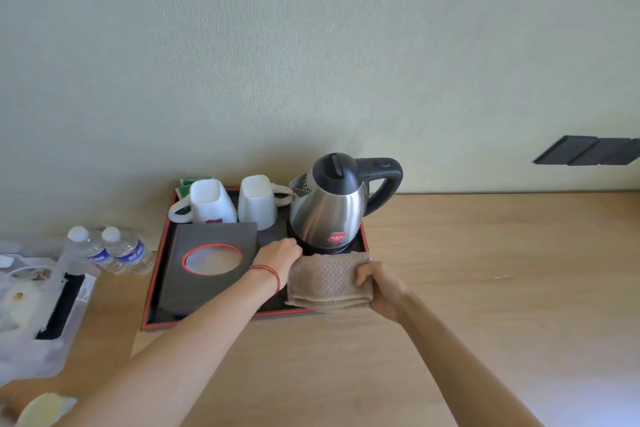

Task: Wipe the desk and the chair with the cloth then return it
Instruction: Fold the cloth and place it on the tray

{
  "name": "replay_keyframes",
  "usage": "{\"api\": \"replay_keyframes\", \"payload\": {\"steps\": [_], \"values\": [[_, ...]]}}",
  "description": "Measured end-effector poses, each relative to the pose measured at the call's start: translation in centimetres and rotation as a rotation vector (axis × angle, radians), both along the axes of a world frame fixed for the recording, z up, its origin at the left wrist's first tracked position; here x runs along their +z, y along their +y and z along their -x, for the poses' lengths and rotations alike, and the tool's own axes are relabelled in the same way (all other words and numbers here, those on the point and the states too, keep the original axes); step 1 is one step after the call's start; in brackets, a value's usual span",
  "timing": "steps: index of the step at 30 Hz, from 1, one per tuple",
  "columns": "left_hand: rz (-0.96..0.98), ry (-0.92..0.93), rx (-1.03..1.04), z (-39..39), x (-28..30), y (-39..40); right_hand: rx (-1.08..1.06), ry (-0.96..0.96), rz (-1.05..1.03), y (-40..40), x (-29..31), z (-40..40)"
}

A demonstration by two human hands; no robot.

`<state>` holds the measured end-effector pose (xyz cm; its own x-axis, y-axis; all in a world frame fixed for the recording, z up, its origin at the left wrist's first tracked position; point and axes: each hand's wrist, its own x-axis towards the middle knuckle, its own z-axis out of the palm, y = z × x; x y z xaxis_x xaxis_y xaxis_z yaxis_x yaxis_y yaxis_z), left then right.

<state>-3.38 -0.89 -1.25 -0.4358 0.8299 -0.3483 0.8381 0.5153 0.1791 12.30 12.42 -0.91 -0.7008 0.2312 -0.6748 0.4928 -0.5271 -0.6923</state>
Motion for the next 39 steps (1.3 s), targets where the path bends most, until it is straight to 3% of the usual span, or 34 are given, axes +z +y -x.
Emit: {"api": "replay_keyframes", "payload": {"steps": [5,10,21,27,35,39], "values": [[-0.032,-0.037,-0.006,1.3,0.7,-0.4,-0.096,-0.117,-0.006,-0.1,-1.9,1.5],[-0.059,-0.088,0.001,1.9,0.8,-0.3,-0.183,-0.269,-0.145,-0.6,-2.7,2.7],[-0.155,-0.146,0.124,1.9,0.5,-0.7,0.036,-0.432,-0.792,-2.0,-2.9,2.8],[-0.160,-0.123,0.094,1.2,0.3,-0.7,0.144,-0.416,-0.825,-1.9,-2.0,2.4],[-0.076,0.045,-0.002,-1.8,-1.3,-1.7,0.478,-0.459,-1.561,-2.9,-1.1,1.6],[-0.041,0.155,-0.031,-2.6,-1.4,-2.3,0.562,-0.400,-1.469,-3.2,-2.0,0.3]]}}
